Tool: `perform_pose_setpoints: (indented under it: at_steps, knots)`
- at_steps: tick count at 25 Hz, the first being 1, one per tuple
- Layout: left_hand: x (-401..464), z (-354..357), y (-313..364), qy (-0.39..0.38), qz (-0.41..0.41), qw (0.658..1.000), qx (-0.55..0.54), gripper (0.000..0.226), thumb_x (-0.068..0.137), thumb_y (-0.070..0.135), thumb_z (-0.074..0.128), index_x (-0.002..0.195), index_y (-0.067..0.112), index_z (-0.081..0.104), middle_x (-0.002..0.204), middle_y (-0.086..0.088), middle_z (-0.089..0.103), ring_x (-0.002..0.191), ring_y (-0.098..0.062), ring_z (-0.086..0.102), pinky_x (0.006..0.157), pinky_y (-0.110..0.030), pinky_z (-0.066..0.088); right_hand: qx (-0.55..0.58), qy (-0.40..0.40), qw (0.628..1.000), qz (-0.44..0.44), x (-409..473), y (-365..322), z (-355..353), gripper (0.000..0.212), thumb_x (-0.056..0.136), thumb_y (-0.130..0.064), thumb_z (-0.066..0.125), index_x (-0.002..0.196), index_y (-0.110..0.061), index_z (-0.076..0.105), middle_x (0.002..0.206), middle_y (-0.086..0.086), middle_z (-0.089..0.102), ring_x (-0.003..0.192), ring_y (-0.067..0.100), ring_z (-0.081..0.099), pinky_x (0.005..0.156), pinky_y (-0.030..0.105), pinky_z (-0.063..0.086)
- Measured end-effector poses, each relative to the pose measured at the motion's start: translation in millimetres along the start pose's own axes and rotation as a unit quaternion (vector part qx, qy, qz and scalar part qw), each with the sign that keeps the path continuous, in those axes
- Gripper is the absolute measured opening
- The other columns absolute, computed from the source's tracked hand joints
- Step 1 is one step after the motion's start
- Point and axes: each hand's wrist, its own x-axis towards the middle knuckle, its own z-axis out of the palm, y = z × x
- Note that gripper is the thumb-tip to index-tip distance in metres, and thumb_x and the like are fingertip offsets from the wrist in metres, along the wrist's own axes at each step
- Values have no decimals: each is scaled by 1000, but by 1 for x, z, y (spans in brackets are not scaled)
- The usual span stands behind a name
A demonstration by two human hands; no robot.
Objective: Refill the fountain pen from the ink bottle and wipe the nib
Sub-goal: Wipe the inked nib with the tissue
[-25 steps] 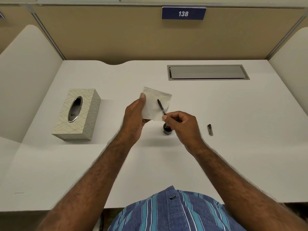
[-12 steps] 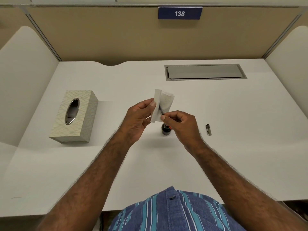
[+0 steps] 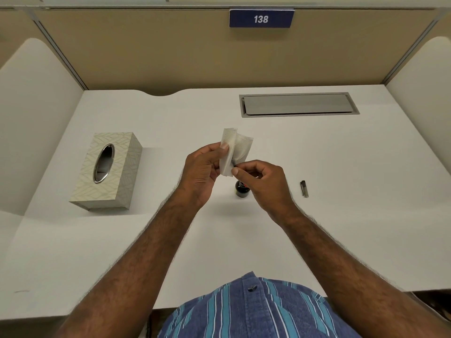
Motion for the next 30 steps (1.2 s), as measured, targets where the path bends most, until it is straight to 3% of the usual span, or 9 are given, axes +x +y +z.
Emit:
perform_pose_setpoints:
  at_steps: [6,11,18,22,27,30]
  knots:
    - [1,0,-1,28,-1,999,-30,21,96,12,69,112,-1,76,107,-13,76,88,-25,75,79,-35,61,-8,-1,1000,-7,-2,0,0,10,91,-24,85,94,-14,84,86,12,81,66,24,68,64,27,58]
    - [1,1,-4,25,-4,998,-57,21,96,14,68,111,-1,74,107,-15,72,93,-27,71,81,-38,58,-11,-4,1000,-3,-1,1,-1,11,90,-27,85,95,-17,84,87,8,81,77,32,73,69,32,63]
    - [3,-5,10,82,27,995,-51,24,99,24,70,120,12,73,124,-11,77,108,-29,75,80,-39,63,16,-8,999,28,-1,12,-10,7,89,-24,86,91,-18,84,85,4,82,75,11,72,73,28,60]
    - [-1,-5,14,92,56,994,-24,32,99,25,71,129,14,63,114,-11,77,93,-37,80,73,-40,65,31,-2,999,37,0,11,-15,8,89,-23,85,92,-16,84,83,-4,80,69,2,68,70,18,52]
    - [-2,-7,12,84,48,995,39,29,102,12,66,130,12,63,92,-1,84,86,-26,81,70,-29,62,47,11,998,36,5,10,-18,8,90,-22,85,93,-15,84,79,-9,77,69,5,64,74,23,53]
    - [-1,-9,11,93,45,989,104,25,102,16,64,124,4,69,94,-14,82,75,-19,79,66,-26,58,50,16,998,34,8,10,-20,8,90,-23,85,93,-16,84,78,-7,78,71,8,65,74,25,54]
